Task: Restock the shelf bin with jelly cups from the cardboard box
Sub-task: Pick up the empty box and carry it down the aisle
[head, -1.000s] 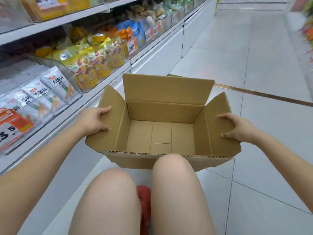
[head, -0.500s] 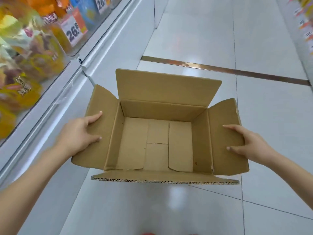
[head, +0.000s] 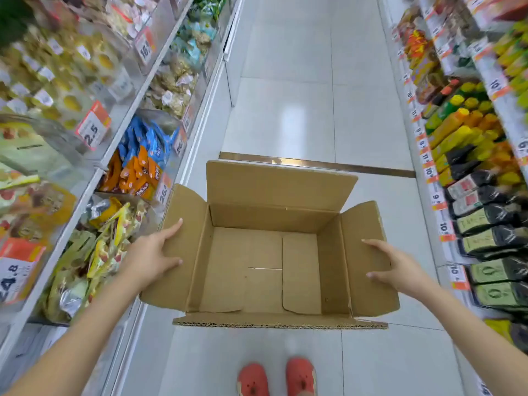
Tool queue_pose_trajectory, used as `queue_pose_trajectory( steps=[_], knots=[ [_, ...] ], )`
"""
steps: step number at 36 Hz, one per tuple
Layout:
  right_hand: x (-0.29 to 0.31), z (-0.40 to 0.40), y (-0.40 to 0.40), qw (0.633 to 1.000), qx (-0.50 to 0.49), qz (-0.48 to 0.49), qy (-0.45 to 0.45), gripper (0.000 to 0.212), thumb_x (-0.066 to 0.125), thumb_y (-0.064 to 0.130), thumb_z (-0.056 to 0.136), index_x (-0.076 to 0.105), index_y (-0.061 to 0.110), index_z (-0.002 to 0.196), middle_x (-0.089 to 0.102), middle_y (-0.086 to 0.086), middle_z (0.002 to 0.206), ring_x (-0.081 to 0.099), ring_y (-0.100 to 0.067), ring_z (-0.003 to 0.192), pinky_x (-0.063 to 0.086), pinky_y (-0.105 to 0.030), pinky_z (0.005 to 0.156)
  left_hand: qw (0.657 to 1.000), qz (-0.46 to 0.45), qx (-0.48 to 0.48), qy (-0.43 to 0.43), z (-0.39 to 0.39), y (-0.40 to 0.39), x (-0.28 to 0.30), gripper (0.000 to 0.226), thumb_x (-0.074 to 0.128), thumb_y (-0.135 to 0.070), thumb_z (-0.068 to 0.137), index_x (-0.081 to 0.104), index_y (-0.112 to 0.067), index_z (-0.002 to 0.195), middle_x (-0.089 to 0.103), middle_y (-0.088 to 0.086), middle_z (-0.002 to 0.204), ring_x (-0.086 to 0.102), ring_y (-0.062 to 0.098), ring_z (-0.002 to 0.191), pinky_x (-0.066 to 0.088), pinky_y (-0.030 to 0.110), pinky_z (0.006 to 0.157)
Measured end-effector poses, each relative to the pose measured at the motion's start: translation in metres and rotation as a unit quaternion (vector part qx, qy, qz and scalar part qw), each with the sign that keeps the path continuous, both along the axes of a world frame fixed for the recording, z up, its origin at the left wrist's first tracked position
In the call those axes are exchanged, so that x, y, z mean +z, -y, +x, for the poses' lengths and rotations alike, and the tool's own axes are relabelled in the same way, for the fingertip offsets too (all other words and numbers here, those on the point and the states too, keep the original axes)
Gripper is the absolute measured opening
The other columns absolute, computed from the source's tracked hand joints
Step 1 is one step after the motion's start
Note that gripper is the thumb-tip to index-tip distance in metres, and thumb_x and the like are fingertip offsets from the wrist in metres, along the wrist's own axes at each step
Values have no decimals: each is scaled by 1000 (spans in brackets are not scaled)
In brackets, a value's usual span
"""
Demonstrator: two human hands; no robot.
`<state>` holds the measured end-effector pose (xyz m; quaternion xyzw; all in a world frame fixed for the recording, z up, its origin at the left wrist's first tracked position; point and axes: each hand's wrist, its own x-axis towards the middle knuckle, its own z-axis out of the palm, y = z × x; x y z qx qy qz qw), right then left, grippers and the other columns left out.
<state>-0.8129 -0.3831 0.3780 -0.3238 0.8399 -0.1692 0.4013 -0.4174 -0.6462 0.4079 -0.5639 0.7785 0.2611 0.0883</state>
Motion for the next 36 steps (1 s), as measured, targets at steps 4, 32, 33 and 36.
queue_pose_trajectory(
  steps=[4, 32, 33, 36],
  knots=[
    [79, -2, -21, 1000, -13, 11, -16, 67, 77, 10, 76, 47, 32, 132, 56, 3, 120, 56, -19, 103, 51, -31, 86, 1000, 16, -5, -18, -12, -4, 74, 89, 81, -22, 72, 31, -42, 143, 64, 5, 121, 60, 20, 89, 49, 29, 69],
    [121, -235, 149, 999, -1, -3, -32, 79, 79, 13, 75, 38, 31, 141, 53, -6, 130, 51, -20, 97, 44, -14, 43, 999, -17, -22, -15, -238, 158, 122, 90, 78, -25, 75, 24, -44, 145, 60, 3, 127, 58, 24, 105, 49, 34, 78],
    [119, -246, 164, 1000, 0, -1, -26, 79, 79, 13, 75, 38, 32, 140, 53, -6, 129, 52, -20, 97, 45, -16, 43, 1000, -15, -19, -16, -246, 172, 121, 90, 78, -25, 75, 24, -44, 145, 60, 3, 125, 57, 25, 107, 50, 35, 79],
    [116, -278, 212, 1000, -8, 0, 1, 77, 77, 10, 77, 38, 34, 139, 53, -4, 121, 55, -23, 95, 44, -15, 37, 1000, -13, -10, -9, -273, 217, 119, 91, 78, -28, 74, 23, -46, 144, 64, 3, 117, 59, 25, 102, 52, 37, 77]
  ],
)
